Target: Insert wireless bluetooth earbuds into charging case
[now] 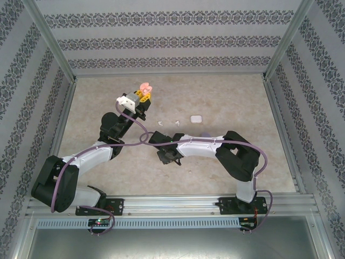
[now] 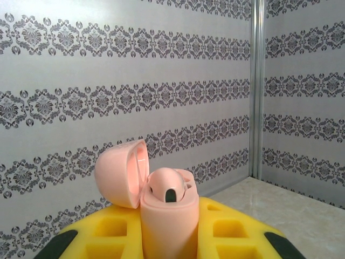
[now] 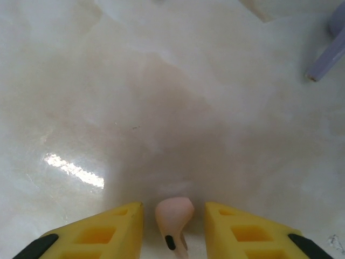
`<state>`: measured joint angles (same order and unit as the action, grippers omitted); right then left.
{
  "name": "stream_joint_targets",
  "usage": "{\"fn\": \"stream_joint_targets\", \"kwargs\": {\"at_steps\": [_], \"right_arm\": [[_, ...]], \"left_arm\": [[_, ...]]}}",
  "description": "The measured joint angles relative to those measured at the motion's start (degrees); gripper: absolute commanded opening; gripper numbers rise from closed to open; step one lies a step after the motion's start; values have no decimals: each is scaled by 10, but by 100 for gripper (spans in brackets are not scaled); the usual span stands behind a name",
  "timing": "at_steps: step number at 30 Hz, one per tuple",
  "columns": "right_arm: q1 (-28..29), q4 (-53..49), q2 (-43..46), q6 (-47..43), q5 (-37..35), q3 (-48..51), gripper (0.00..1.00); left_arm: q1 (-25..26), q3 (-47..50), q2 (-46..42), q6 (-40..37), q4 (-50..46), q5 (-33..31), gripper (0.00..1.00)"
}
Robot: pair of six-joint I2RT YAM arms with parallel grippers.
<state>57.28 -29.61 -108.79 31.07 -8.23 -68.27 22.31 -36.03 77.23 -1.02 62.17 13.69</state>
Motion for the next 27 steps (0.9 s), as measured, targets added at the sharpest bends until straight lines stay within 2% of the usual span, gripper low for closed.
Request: {"fn": "stream_joint_targets", "kwargs": {"at_steps": [8,19,27], "right_arm": [[0,-3,-6,0,-1,-6,32],[7,-8,-13,-2,-12,-15,19],[7,-5,2,-2,-21,0,17]], "left_arm": [[-3,0,0,0,0,6,0],[-3,0,0,0,0,11,0],[-3,0,0,0,-5,22,0]]}}
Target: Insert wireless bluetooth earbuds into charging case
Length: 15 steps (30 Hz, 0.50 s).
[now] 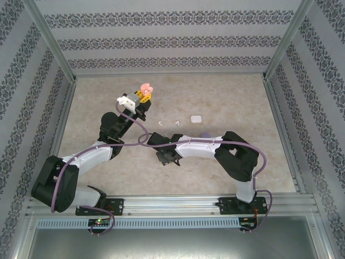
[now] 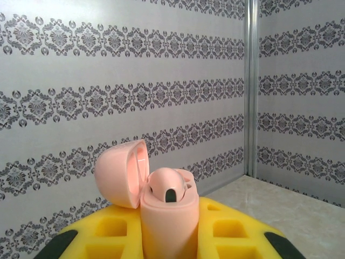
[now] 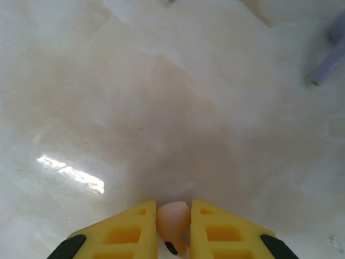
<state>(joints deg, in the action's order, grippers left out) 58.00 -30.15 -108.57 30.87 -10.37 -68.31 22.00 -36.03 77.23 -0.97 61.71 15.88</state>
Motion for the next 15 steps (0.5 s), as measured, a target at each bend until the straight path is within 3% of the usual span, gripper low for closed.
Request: {"fn": "stream_joint_targets", "kwargs": {"at_steps": [6,15], "right_arm": [[0,-6,95,7,-14,44,17],[-46,2,348,19,-23,59,17]], "left_arm": [[0,-1,-1,0,-14,16,0],[0,-11,-7,4,-23,75,0]]}}
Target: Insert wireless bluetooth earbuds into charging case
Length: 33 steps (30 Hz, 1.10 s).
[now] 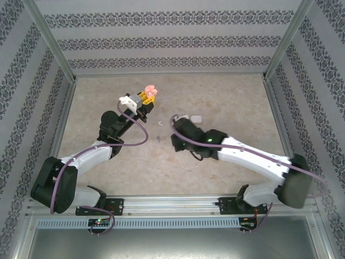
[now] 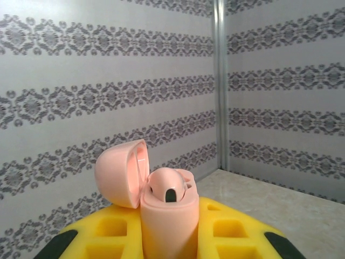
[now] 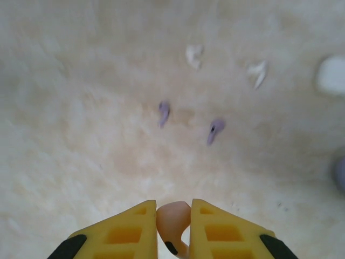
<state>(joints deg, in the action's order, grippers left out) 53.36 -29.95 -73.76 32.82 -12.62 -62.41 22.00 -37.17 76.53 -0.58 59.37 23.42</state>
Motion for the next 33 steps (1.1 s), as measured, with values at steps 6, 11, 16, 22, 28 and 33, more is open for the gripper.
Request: {"fn": "stream_joint_targets", "kwargs": {"at_steps": [6,11,16,22,28,33], "right_arm": [[-61,10,95,-3,0,-53,17],[-79,56,108,-12,0,-100,17],[-83,114,105,-13,3,-101,18],[-83,185,102,-11,16,-85,18],[-83,234,95,-2,24,-62,18],[-83,259,93,7,31,-37,18]], "left_arm": [[19,-7,0,-2,-4,53,0],[63,-11,0,-21,-10,68,0],[97,-30,5,-42,-21,68,0],[113,-48,12,-54,-23,64,0],[122,-57,21,-54,-25,64,0],[126,-65,27,-54,-26,62,0]]}}
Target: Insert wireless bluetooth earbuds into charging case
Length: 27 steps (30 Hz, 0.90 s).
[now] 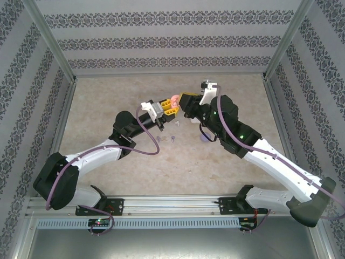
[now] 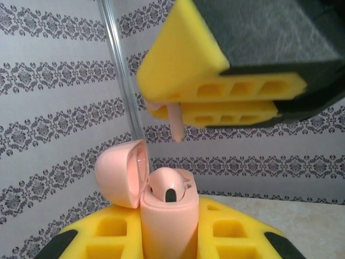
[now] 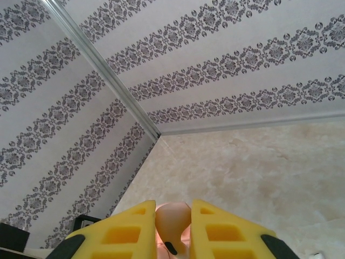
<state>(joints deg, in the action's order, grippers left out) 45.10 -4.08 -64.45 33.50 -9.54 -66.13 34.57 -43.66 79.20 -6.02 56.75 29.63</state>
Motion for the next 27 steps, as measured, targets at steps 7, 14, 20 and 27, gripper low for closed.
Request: {"fn": "stream_joint_targets", "kwargs": {"at_steps": [7,14,20,27], "right_arm": [[0,17,-2,15,7,15,17],[0,32,-5,26,11,22,16],[-4,40,-9,28,15,28,15],[-4,43,-9,39,21,42,13]], "left_arm": [[0,-8,2,0,0,-3,0],[5,-8,3,0,-3,-7,0],[6,-8,4,0,-7,-15,0],[6,-9,8,-1,-13,-19,0]]}}
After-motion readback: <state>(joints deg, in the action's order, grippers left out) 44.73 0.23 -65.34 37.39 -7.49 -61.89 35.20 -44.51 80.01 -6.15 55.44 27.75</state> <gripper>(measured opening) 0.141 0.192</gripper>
